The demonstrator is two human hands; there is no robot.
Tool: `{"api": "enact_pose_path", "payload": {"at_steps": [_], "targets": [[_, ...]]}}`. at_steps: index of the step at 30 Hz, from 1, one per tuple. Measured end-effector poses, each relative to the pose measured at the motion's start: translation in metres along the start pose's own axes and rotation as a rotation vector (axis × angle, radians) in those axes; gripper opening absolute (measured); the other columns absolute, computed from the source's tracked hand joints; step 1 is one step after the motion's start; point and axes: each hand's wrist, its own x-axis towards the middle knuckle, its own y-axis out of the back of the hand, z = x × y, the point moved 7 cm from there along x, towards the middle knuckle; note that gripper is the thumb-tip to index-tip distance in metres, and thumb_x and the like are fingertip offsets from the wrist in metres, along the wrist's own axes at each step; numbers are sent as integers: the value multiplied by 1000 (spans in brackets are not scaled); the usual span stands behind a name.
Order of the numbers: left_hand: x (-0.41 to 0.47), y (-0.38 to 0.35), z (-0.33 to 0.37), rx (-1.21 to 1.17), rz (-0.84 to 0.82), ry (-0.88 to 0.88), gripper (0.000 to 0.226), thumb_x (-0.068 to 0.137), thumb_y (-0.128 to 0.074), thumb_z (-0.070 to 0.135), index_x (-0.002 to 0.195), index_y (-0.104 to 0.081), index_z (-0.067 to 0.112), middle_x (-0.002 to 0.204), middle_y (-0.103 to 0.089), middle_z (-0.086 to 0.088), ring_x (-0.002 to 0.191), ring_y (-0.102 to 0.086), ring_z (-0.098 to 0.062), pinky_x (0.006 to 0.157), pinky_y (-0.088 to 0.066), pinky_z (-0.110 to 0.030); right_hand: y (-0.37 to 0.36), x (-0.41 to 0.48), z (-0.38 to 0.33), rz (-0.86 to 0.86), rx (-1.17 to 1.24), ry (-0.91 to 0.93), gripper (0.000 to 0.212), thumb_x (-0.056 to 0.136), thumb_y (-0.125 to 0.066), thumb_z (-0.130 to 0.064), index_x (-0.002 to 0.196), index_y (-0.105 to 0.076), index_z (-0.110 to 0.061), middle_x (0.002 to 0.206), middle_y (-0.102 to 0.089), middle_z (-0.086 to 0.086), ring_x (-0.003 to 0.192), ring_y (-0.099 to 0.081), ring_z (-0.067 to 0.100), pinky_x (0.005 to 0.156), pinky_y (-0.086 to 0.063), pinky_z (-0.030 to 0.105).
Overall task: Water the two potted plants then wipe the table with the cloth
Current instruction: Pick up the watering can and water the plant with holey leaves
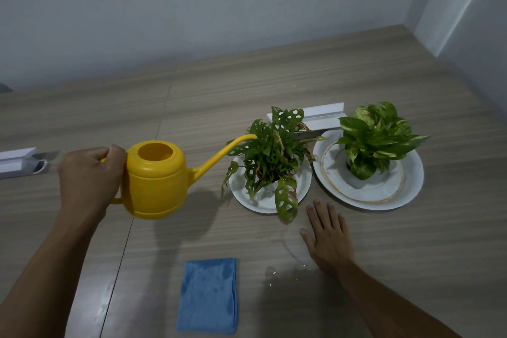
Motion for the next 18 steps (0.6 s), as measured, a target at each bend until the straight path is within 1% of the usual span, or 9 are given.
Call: {"api": "enact_pose_path", "payload": {"at_steps": [2, 4, 7, 8, 11, 13, 14, 16, 18], "targets": [[-2, -2, 4, -8, -20, 2, 46, 96, -50, 16, 53, -47, -4, 50, -46, -24, 43, -31, -15, 45, -29, -41, 0, 2, 1, 3, -6, 3, 68, 97, -14, -61, 151, -25, -22, 160, -21, 5, 145, -22, 33, 114, -21, 50], [-3, -3, 8, -10, -24, 11, 47, 96, -51, 15, 55, -48, -8, 50, -44, -20, 46, -32, -20, 47, -29, -32, -3, 3, 2, -2, -6, 4, 67, 97, -17, -61, 151, -26, -22, 160, -21, 6, 145, -23, 34, 113, -27, 53], [-2, -5, 15, -7, -13, -2, 47, 95, -51, 14, 55, -45, -9, 49, -39, -14, 43, -28, -14, 43, -26, -34, -7, 1, 3, -18, -6, 5, 69, 96, -15, -63, 150, -28, -22, 160, -22, 6, 145, -23, 34, 112, -28, 54], [0, -6, 15, -11, -11, 0, 47, 95, -51, 15, 55, -44, -9, 50, -39, -14, 43, -27, -15, 42, -25, -34, -8, 1, 3, -18, -7, 6, 69, 96, -15, -63, 150, -28, -22, 160, -22, 7, 145, -22, 34, 113, -27, 54], [4, -8, 15, -26, 3, 9, 46, 93, -50, 18, 58, -47, -11, 51, -43, -21, 44, -30, -14, 47, -28, -42, -8, 1, 3, -22, -13, 6, 69, 96, -16, -63, 150, -28, -22, 160, -22, 7, 145, -22, 34, 113, -21, 51], [7, -10, 14, -25, 12, 6, 46, 93, -50, 19, 57, -47, -11, 51, -44, -24, 48, -34, -23, 48, -29, -44, -8, 1, 4, -20, -15, 7, 70, 96, -14, -63, 151, -26, -22, 160, -21, 7, 145, -22, 34, 113, -19, 51], [8, -10, 14, -24, 17, 7, 46, 93, -50, 19, 57, -48, -10, 52, -45, -25, 49, -34, -23, 47, -28, -45, -8, 1, 4, -20, -16, 7, 70, 96, -13, -64, 151, -24, -23, 161, -20, 6, 146, -21, 34, 114, -21, 52], [10, -10, 11, -24, 22, 20, 45, 92, -50, 18, 57, -47, -10, 51, -43, -21, 50, -34, -23, 43, -25, -38, -9, 1, 3, -16, -17, 6, 69, 96, -13, -64, 152, -21, -24, 161, -18, 6, 146, -20, 33, 114, -25, 53], [11, -9, 8, -29, 23, 29, 45, 92, -50, 17, 54, -45, -6, 51, -41, -14, 50, -33, -23, 48, -29, -32, -10, 1, 3, -16, -10, 1, 69, 96, -13, -64, 152, -19, -24, 161, -17, 5, 147, -18, 32, 114, -25, 53]]}}
